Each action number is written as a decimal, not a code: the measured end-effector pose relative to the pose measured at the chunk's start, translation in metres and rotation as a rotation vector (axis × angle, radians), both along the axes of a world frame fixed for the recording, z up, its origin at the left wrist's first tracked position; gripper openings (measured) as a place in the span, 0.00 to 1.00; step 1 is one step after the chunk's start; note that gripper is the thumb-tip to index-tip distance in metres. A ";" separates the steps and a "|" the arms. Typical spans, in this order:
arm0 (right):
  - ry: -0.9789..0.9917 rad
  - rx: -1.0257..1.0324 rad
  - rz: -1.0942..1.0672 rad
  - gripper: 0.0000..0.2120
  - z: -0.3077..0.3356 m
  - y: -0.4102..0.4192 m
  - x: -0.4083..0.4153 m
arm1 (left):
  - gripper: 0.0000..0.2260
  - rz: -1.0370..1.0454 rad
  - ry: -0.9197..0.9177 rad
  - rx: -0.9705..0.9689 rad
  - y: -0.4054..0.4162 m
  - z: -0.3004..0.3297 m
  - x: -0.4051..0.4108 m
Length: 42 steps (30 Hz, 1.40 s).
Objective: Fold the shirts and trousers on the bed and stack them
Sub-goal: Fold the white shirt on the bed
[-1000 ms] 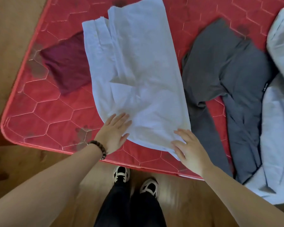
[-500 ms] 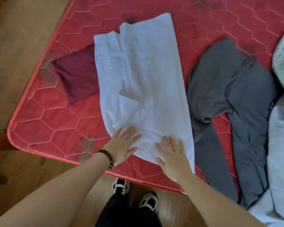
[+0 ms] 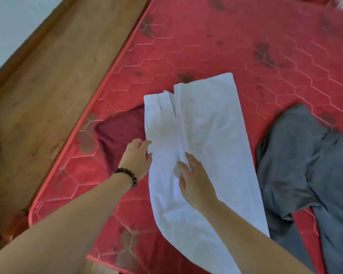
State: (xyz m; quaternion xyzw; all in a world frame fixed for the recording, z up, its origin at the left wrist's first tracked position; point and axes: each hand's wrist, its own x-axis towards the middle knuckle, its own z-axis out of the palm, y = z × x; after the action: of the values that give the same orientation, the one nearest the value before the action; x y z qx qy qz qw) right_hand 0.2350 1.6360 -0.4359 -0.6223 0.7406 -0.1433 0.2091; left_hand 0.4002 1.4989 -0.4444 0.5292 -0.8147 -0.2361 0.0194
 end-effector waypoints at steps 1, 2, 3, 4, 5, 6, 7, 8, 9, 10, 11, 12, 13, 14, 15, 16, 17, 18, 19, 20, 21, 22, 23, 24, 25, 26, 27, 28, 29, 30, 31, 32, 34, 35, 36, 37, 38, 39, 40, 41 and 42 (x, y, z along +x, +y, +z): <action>0.004 0.005 0.011 0.21 -0.004 -0.019 0.002 | 0.19 0.029 0.021 0.032 -0.016 -0.005 -0.004; 0.003 0.027 0.022 0.23 -0.008 -0.037 0.004 | 0.19 0.051 0.040 0.066 -0.030 -0.009 -0.007; 0.004 0.053 0.045 0.25 -0.011 -0.055 0.006 | 0.20 0.066 0.063 0.108 -0.043 -0.014 -0.011; 0.009 0.092 0.071 0.26 -0.015 -0.072 0.008 | 0.20 0.074 0.095 0.157 -0.054 -0.019 -0.015; 0.020 0.135 0.090 0.27 -0.017 -0.084 0.008 | 0.19 0.082 0.137 0.206 -0.061 -0.022 -0.020; 0.034 0.181 0.098 0.28 -0.020 -0.096 0.009 | 0.19 0.098 0.177 0.251 -0.068 -0.026 -0.024; 0.046 0.236 0.098 0.29 -0.021 -0.104 0.010 | 0.19 0.127 0.214 0.280 -0.073 -0.029 -0.029; 0.056 0.277 0.090 0.30 -0.021 -0.108 0.011 | 0.19 0.164 0.252 0.288 -0.075 -0.030 -0.033; 0.061 0.312 0.079 0.30 -0.025 -0.113 0.012 | 0.18 0.212 0.297 0.296 -0.080 -0.034 -0.037; 0.069 0.344 0.070 0.30 -0.030 -0.116 0.013 | 0.18 0.261 0.343 0.309 -0.085 -0.037 -0.040; 0.077 0.371 0.061 0.31 -0.032 -0.119 0.013 | 0.18 0.303 0.386 0.339 -0.089 -0.038 -0.043; 0.079 0.386 0.051 0.31 -0.035 -0.120 0.014 | 0.18 0.325 0.418 0.371 -0.092 -0.038 -0.045; 0.082 0.390 0.035 0.32 -0.037 -0.122 0.014 | 0.17 0.324 0.447 0.403 -0.095 -0.039 -0.048; 0.082 0.381 0.016 0.33 -0.037 -0.124 0.015 | 0.17 0.308 0.467 0.433 -0.098 -0.039 -0.051; 0.078 0.363 -0.006 0.36 -0.036 -0.127 0.017 | 0.16 0.294 0.496 0.462 -0.100 -0.039 -0.054; 0.071 0.343 -0.026 0.40 -0.035 -0.132 0.020 | 0.15 0.289 0.527 0.502 -0.102 -0.037 -0.057; 0.047 0.329 -0.045 0.40 -0.034 -0.137 0.022 | 0.14 0.303 0.570 0.557 -0.104 -0.036 -0.060; 0.008 0.317 -0.069 0.39 -0.035 -0.144 0.024 | 0.13 0.325 0.612 0.611 -0.105 -0.034 -0.063; -0.038 0.303 -0.100 0.38 -0.037 -0.151 0.026 | 0.12 0.344 0.651 0.662 -0.107 -0.033 -0.065; -0.087 0.284 -0.141 0.38 -0.039 -0.157 0.027 | 0.12 0.343 0.668 0.693 -0.109 -0.030 -0.067; -0.133 0.254 -0.189 0.37 -0.041 -0.162 0.028 | 0.12 0.324 0.668 0.708 -0.109 -0.028 -0.069; -0.176 0.221 -0.243 0.36 -0.043 -0.166 0.029 | 0.12 0.293 0.656 0.703 -0.109 -0.026 -0.070; -0.213 0.187 -0.293 0.36 -0.045 -0.169 0.029 | 0.13 0.266 0.646 0.693 -0.108 -0.024 -0.071; -0.242 0.156 -0.333 0.35 -0.046 -0.170 0.029 | 0.13 0.248 0.640 0.681 -0.107 -0.022 -0.072; -0.267 0.124 -0.358 0.34 -0.047 -0.169 0.029 | 0.14 0.244 0.643 0.677 -0.106 -0.020 -0.073; -0.286 0.094 -0.366 0.34 -0.046 -0.168 0.028 | 0.14 0.249 0.650 0.671 -0.105 -0.018 -0.073; -0.303 0.062 -0.361 0.33 -0.044 -0.165 0.028 | 0.15 0.261 0.662 0.666 -0.104 -0.015 -0.073; -0.316 0.037 -0.347 0.33 -0.041 -0.162 0.027 | 0.15 0.271 0.676 0.664 -0.104 -0.012 -0.074; -0.328 0.015 -0.324 0.33 -0.037 -0.158 0.026 | 0.16 0.283 0.693 0.667 -0.104 -0.008 -0.073; -0.339 -0.009 -0.297 0.33 -0.032 -0.154 0.025 | 0.16 0.295 0.706 0.659 -0.104 -0.003 -0.073; -0.349 -0.032 -0.270 0.34 -0.027 -0.149 0.025 | 0.16 0.311 0.714 0.630 -0.102 0.003 -0.072; -0.354 -0.052 -0.245 0.35 -0.021 -0.145 0.026 | 0.16 0.326 0.724 0.582 -0.100 0.009 -0.071; -0.351 -0.083 -0.197 0.37 -0.009 -0.136 0.030 | 0.17 0.360 0.753 0.472 -0.091 0.020 -0.065; -0.340 -0.104 -0.174 0.37 -0.004 -0.130 0.032 | 0.17 0.374 0.754 0.421 -0.084 0.026 -0.061; -0.325 -0.113 -0.156 0.38 0.000 -0.123 0.036 | 0.18 0.387 0.742 0.371 -0.078 0.031 -0.056; -0.308 -0.100 -0.139 0.38 0.002 -0.115 0.039 | 0.19 0.399 0.720 0.317 -0.071 0.036 -0.049; -0.280 -0.069 -0.121 0.38 0.005 -0.105 0.043 | 0.20 0.404 0.697 0.260 -0.065 0.042 -0.041; -0.245 -0.022 -0.100 0.39 0.007 -0.093 0.045 | 0.20 0.405 0.675 0.205 -0.059 0.049 -0.032; -0.207 0.038 -0.077 0.39 0.010 -0.081 0.048 | 0.21 0.408 0.653 0.153 -0.052 0.056 -0.022; -0.175 0.100 -0.048 0.40 0.012 -0.067 0.050 | 0.22 0.414 0.632 0.102 -0.046 0.063 -0.011; -0.148 0.148 -0.014 0.40 0.015 -0.052 0.053 | 0.23 0.423 0.621 0.054 -0.038 0.071 0.001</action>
State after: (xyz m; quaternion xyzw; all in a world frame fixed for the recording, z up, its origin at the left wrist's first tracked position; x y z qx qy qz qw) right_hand 0.2881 1.5840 -0.4209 -0.5876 0.7361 -0.1352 0.3076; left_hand 0.4014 1.4606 -0.3732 0.5892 -0.6362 -0.3977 0.3000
